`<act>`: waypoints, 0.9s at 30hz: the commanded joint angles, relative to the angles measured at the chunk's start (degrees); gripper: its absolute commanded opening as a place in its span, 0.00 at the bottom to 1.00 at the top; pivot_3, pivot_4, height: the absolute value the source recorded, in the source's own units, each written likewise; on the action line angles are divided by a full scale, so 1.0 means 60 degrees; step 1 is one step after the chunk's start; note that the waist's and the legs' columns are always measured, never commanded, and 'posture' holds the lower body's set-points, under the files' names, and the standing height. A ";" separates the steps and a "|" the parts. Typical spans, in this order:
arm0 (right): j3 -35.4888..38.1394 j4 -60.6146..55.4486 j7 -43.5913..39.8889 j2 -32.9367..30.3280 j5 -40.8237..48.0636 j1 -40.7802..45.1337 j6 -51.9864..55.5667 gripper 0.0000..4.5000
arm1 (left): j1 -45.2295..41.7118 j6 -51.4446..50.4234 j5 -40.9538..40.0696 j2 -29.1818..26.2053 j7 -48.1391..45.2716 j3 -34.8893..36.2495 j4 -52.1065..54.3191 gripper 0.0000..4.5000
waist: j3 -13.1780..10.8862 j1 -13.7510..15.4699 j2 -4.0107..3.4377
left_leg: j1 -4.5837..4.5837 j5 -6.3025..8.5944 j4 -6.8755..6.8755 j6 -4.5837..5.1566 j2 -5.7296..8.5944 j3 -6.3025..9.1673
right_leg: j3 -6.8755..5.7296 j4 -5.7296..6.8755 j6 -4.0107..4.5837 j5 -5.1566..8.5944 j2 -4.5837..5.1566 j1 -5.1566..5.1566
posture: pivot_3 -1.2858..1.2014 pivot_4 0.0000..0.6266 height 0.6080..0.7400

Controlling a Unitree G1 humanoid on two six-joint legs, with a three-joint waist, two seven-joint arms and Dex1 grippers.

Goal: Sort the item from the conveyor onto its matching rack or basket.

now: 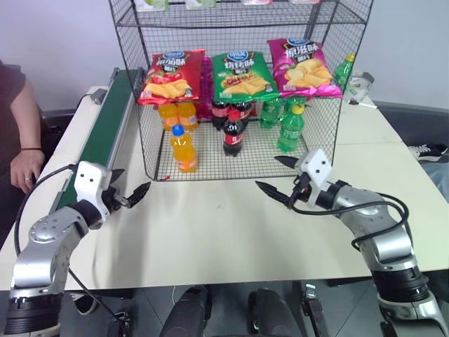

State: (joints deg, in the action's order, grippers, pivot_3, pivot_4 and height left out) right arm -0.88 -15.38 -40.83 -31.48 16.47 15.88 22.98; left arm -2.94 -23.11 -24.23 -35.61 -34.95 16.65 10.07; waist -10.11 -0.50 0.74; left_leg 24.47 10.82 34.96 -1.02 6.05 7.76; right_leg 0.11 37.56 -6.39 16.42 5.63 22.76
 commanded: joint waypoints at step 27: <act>0.0060 0.0143 0.0040 0.0092 -0.0084 0.0090 -0.0402 1.00 | 0.0001 0.0372 -0.0059 0.0071 0.0058 0.0311 0.0117 0.99 | -0.0001 -0.0003 -0.0001 | 0.0000 0.0001 -0.0002 0.0000 0.0000 0.0000 | 0.0000 -0.0002 0.0002 0.0001 0.0001 0.0000 | 0.52 0.24 1.00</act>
State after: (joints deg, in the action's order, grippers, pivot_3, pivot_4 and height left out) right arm -0.90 -14.01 -40.79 -31.35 15.95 15.81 21.99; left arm -2.86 -22.00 -24.31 -35.13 -34.78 16.67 10.03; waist -10.11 -0.52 0.74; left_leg 24.47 10.83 34.95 -1.03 6.04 7.76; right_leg 0.11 37.55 -6.38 16.43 5.64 22.76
